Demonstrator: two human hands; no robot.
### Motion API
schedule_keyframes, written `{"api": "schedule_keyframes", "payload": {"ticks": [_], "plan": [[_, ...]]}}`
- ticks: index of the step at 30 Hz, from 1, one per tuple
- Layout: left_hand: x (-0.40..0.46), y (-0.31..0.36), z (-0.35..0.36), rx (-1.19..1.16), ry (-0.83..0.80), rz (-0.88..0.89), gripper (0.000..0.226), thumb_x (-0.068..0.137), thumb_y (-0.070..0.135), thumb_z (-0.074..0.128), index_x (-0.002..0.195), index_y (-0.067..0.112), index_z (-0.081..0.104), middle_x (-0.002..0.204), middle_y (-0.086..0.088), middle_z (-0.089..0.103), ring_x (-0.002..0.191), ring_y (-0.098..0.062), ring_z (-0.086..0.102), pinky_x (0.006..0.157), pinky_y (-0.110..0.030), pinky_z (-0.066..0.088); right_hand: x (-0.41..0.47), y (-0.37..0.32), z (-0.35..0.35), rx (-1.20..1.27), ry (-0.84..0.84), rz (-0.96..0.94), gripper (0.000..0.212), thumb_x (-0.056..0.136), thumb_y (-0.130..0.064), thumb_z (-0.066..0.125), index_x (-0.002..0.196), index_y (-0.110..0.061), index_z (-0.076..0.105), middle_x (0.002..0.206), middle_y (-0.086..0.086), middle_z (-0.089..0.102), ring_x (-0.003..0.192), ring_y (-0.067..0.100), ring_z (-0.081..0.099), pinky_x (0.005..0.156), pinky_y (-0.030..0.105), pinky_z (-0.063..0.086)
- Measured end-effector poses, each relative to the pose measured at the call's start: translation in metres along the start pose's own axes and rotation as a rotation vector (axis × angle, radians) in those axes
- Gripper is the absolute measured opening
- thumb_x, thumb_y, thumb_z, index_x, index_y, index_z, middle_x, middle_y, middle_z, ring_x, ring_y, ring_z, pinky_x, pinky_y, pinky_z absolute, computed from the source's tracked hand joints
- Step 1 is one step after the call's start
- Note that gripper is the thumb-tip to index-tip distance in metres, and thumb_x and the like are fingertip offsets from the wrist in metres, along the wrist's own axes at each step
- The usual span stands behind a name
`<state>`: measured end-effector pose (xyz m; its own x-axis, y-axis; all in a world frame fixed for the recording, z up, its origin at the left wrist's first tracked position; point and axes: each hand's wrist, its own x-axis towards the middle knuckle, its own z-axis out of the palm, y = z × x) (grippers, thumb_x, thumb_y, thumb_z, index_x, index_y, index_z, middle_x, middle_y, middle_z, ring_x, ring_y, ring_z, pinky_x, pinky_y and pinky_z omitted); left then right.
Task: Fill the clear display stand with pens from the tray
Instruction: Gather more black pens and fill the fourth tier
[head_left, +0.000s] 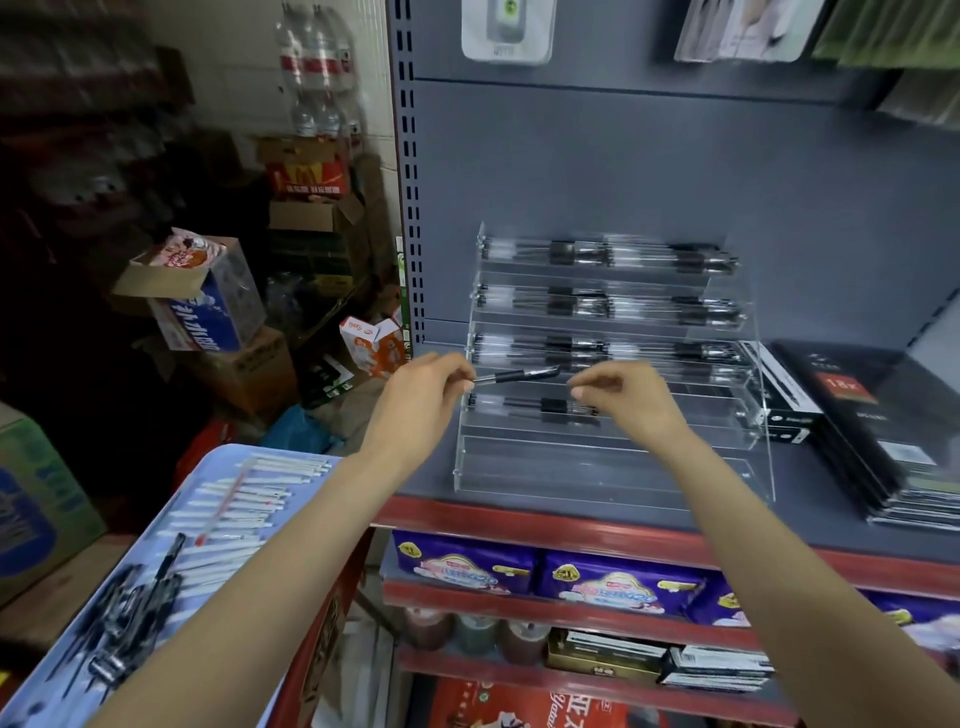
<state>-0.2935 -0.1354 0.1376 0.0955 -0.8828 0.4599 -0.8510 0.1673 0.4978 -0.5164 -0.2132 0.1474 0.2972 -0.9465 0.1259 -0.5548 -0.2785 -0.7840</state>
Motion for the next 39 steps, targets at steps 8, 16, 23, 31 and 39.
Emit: {"api": "schedule_keyframes", "payload": {"ticks": [8,16,23,31,39], "plan": [[0.011,0.027,0.011,-0.065,-0.052,0.077,0.01,0.09,0.016,0.059,0.097,0.015,0.066,0.094,0.001,0.065,0.088,-0.013,0.059,0.084,-0.032,0.05,-0.017,-0.008,-0.012,0.296,-0.014,-0.121,0.016,0.085,-0.004,0.064,0.098,-0.011,0.07,0.082,0.003,0.069,0.066,0.003,0.065,0.072,0.015,0.055],[0.001,0.008,0.007,-0.097,0.007,-0.223,0.051,0.089,0.016,0.061,0.137,0.012,0.042,0.131,-0.009,0.048,0.119,-0.022,0.05,0.101,-0.028,0.038,-0.015,0.018,-0.02,0.035,0.097,-0.001,0.011,0.084,-0.012,0.068,0.093,-0.015,0.074,0.091,0.004,0.072,0.085,0.016,0.067,0.086,0.026,0.051],[0.0,0.01,0.006,-0.192,-0.107,-0.283,0.053,0.089,0.008,0.06,0.139,0.015,0.042,0.123,-0.01,0.061,0.104,-0.018,0.061,0.083,-0.018,0.042,-0.006,0.006,-0.004,-0.154,0.013,0.02,0.014,0.083,-0.012,0.069,0.095,-0.01,0.074,0.097,0.003,0.072,0.083,0.008,0.06,0.069,0.006,0.04],[-0.002,0.009,0.007,-0.239,-0.03,-0.296,0.041,0.089,0.011,0.061,0.129,0.012,0.052,0.114,-0.006,0.065,0.09,-0.006,0.057,0.077,-0.012,0.042,-0.002,0.001,0.003,-0.237,0.0,-0.013,0.008,0.082,-0.012,0.07,0.088,-0.011,0.075,0.086,0.004,0.07,0.08,0.012,0.061,0.07,0.013,0.041],[-0.026,-0.004,-0.012,-0.248,0.076,-0.249,0.022,0.088,0.014,0.062,0.11,0.014,0.062,0.094,0.003,0.065,0.083,-0.005,0.058,0.067,-0.003,0.042,-0.024,-0.036,0.044,-0.039,0.088,-0.127,0.009,0.085,-0.014,0.065,0.087,-0.018,0.073,0.08,-0.014,0.064,0.068,-0.003,0.054,0.063,0.001,0.037]]}}
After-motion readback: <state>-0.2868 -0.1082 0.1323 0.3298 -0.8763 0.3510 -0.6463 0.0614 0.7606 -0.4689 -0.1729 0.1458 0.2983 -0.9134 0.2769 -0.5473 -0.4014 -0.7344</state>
